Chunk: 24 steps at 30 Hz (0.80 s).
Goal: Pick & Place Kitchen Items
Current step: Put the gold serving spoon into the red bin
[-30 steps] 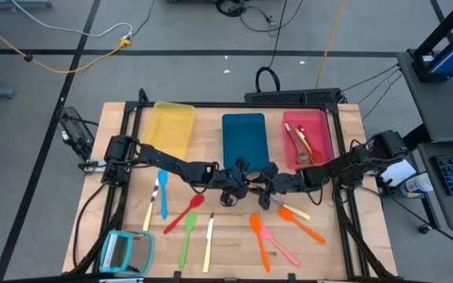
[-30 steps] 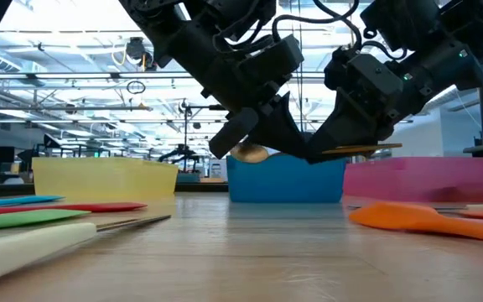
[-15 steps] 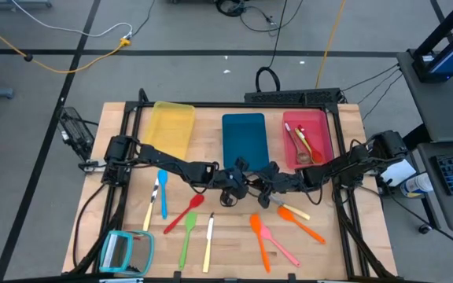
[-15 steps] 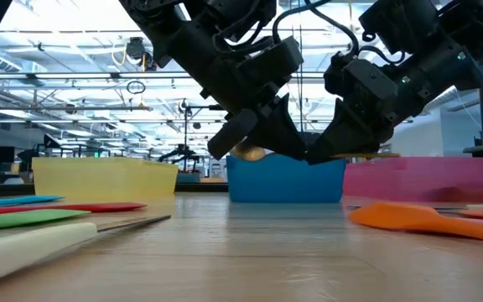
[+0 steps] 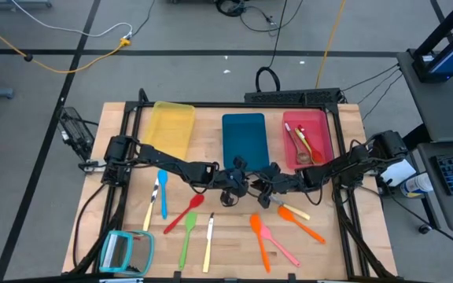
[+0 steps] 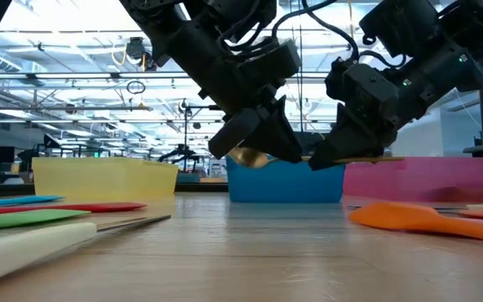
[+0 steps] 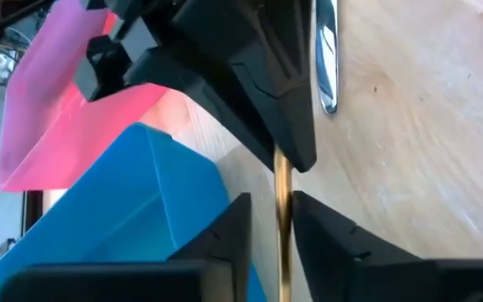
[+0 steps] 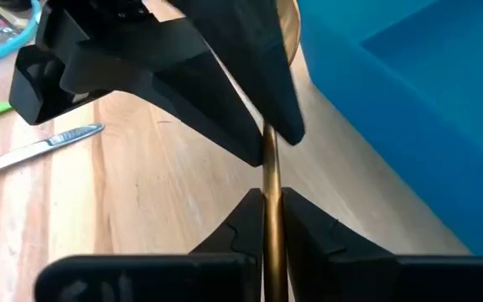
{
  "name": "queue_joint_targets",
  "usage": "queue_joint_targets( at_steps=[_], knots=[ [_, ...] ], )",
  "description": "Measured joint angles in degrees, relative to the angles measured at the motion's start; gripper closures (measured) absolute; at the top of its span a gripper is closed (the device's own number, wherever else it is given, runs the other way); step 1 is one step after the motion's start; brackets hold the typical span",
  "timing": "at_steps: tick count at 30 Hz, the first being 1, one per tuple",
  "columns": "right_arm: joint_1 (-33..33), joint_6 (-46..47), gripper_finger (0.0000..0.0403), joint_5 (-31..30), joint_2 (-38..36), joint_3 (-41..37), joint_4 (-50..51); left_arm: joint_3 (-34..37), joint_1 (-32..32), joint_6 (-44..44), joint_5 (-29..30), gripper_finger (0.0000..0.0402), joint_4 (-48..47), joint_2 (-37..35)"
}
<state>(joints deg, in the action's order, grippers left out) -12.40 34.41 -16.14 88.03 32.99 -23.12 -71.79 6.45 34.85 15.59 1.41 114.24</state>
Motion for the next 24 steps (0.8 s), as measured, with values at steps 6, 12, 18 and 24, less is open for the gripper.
queue_joint_targets(
  at_steps=[6, 12, 18, 24],
  knots=[
    [-0.1, 2.5, 0.0380, -0.4, 0.0, 0.0, 0.1, 0.0, 1.3, -2.0, 3.7, 0.0275, 0.1, -0.1],
    [0.1, 0.9, 0.0381, -4.8, 0.0, 0.0, -0.1, 0.0, 4.0, -2.2, 16.4, 0.0285, -0.6, -0.1],
    [0.1, 0.4, 0.0382, -4.7, -0.9, 0.0, -0.2, 0.0, 6.7, -3.3, 27.3, 0.0307, -7.7, -0.1],
    [-0.4, -3.7, 0.0382, -4.8, -6.9, -0.1, 2.7, 0.0, 9.5, -10.8, 35.6, 0.0308, -20.0, -0.9]
  ],
)
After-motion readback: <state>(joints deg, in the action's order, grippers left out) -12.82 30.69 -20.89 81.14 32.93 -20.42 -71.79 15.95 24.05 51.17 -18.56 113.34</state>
